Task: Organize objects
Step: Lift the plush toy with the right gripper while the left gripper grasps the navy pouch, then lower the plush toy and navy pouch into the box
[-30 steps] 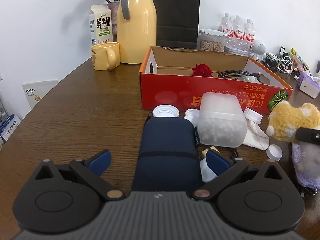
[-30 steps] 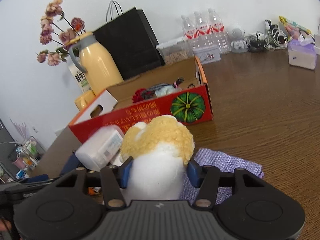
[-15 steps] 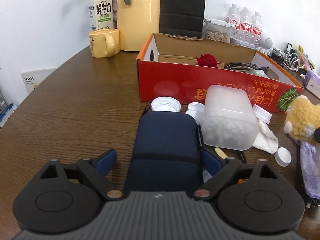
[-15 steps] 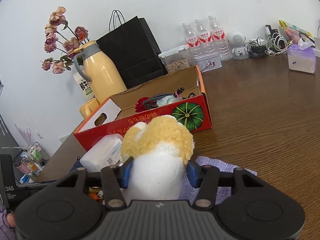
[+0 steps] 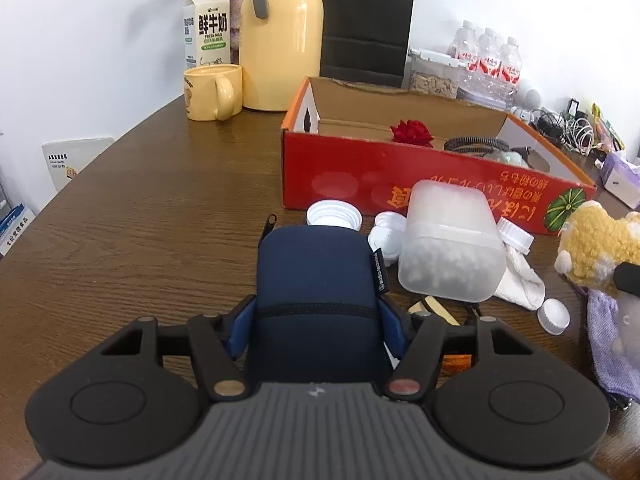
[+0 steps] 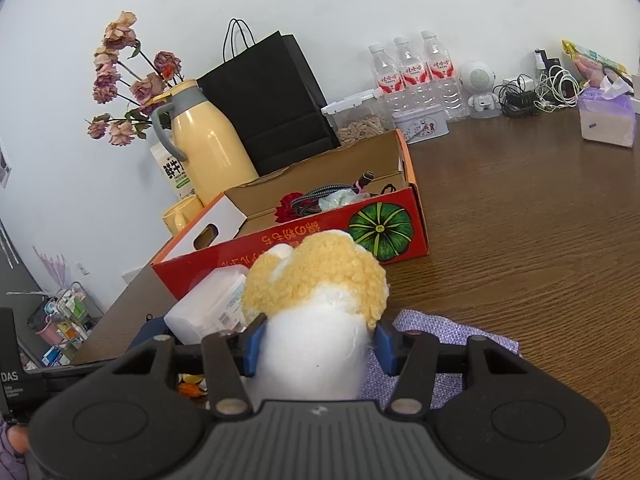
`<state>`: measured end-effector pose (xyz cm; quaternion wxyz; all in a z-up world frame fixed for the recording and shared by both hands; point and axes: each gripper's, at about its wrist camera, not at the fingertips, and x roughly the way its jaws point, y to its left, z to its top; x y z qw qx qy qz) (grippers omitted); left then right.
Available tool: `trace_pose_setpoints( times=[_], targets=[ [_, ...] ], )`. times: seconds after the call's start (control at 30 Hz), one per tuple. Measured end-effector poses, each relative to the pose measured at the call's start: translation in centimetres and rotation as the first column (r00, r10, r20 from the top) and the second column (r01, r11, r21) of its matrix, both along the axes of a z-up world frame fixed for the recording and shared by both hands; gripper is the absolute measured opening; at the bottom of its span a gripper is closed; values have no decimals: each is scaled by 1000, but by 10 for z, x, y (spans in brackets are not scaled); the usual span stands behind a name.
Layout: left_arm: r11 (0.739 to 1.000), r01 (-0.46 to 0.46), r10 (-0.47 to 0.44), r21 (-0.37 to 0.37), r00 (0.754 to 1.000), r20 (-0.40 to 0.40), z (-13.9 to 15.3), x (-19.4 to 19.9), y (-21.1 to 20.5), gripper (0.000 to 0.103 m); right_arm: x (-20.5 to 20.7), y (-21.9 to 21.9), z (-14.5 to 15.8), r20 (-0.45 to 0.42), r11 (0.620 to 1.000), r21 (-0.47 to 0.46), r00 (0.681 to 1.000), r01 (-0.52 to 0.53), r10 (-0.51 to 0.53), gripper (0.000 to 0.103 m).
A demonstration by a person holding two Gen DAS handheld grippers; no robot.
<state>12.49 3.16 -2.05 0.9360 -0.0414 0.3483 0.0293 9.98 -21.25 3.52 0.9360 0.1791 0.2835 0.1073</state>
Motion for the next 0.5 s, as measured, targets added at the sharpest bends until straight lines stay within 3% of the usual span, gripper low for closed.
trace_pose_setpoints(
  times=[0.5],
  targets=[
    [999, 35, -36, 9, 980, 194, 61, 1, -10, 64, 12, 12, 28, 89, 999, -16, 995, -43, 44, 52]
  ],
)
